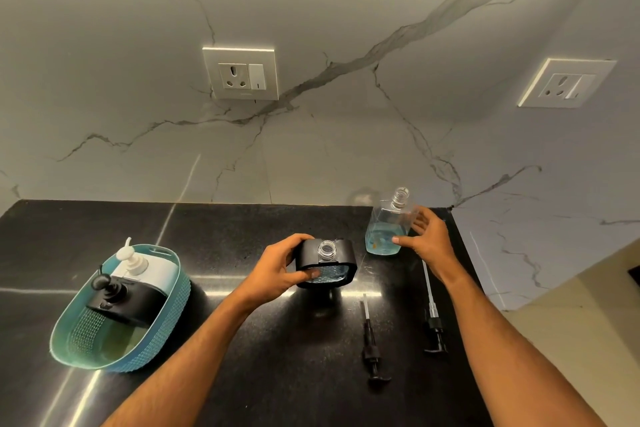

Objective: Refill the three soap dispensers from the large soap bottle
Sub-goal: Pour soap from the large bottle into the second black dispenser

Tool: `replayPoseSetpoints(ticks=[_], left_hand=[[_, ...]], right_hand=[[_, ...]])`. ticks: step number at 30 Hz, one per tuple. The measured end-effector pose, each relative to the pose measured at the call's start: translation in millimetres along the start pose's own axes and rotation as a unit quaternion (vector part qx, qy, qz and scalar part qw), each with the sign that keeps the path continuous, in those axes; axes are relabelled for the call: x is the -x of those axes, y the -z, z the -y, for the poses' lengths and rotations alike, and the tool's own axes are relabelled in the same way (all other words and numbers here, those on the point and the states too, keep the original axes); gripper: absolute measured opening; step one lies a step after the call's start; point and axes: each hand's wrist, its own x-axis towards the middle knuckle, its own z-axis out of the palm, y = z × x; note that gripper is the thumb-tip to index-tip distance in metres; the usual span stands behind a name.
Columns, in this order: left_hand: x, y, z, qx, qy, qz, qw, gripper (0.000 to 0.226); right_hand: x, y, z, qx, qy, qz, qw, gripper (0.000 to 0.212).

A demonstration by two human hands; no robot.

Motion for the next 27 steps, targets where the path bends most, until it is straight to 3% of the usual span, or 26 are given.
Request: replayPoseSetpoints(ticks=[6, 12, 19, 27], left_hand=[[9, -1, 0, 0.004, -0.007, -0.003, 1.0, 0.052], [22, -3, 1, 0.002, -0.013, 0.0, 1.0, 0.051], [48, -15, 9, 0.001, -0.016, -0.021, 1.0, 0.05], [80, -33, 23, -0.007, -0.016, -0.068, 0.998, 0.049]], right_hand=[[33, 5, -12, 0.007, 0.011, -0.077, 0.997, 0.094], [71, 1, -17, 0.018, 0.021, -0.12, 0.992, 0.081], [122, -29, -28, 0.056, 0.017, -0.103, 0.993, 0.058], [177, -65, -40, 0.129, -0.032, -0.078, 0.988, 0.049]])
